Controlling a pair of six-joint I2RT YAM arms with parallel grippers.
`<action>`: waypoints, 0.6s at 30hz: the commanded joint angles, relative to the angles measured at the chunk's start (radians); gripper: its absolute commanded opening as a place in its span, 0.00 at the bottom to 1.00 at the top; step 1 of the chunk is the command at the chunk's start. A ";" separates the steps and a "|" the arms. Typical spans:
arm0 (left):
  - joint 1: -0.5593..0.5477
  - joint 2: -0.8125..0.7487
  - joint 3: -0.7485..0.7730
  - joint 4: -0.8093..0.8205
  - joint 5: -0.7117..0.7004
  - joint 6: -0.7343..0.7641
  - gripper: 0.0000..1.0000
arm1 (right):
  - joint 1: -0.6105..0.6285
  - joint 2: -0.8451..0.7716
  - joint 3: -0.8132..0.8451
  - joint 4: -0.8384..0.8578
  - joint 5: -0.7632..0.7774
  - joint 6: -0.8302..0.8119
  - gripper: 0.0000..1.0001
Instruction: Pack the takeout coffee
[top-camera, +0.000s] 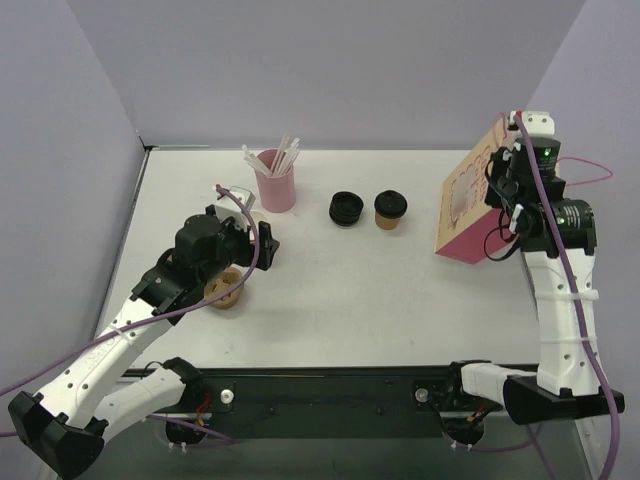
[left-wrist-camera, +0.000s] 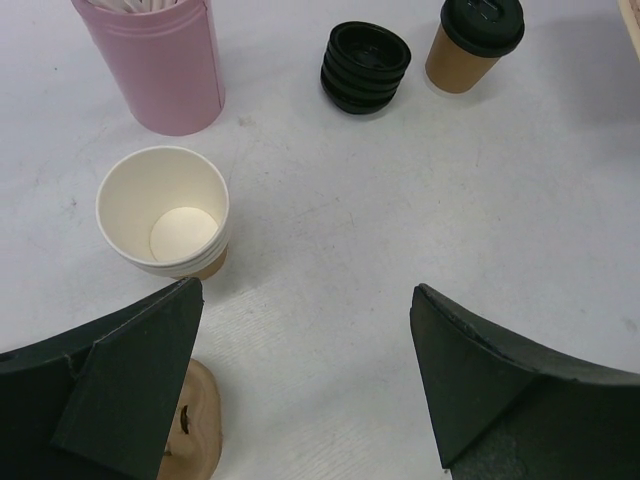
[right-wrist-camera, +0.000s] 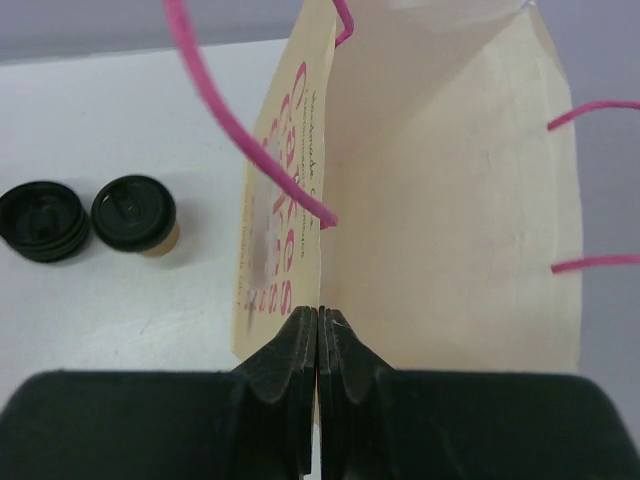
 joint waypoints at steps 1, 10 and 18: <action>0.000 -0.023 -0.011 0.059 -0.033 0.017 0.95 | 0.096 -0.104 -0.059 -0.119 -0.074 0.015 0.00; 0.009 -0.102 -0.040 0.085 -0.272 0.026 0.94 | 0.435 -0.230 -0.101 -0.253 -0.177 -0.093 0.00; 0.018 -0.107 0.052 -0.028 -0.360 -0.046 0.94 | 0.739 -0.160 -0.125 -0.248 -0.285 -0.273 0.00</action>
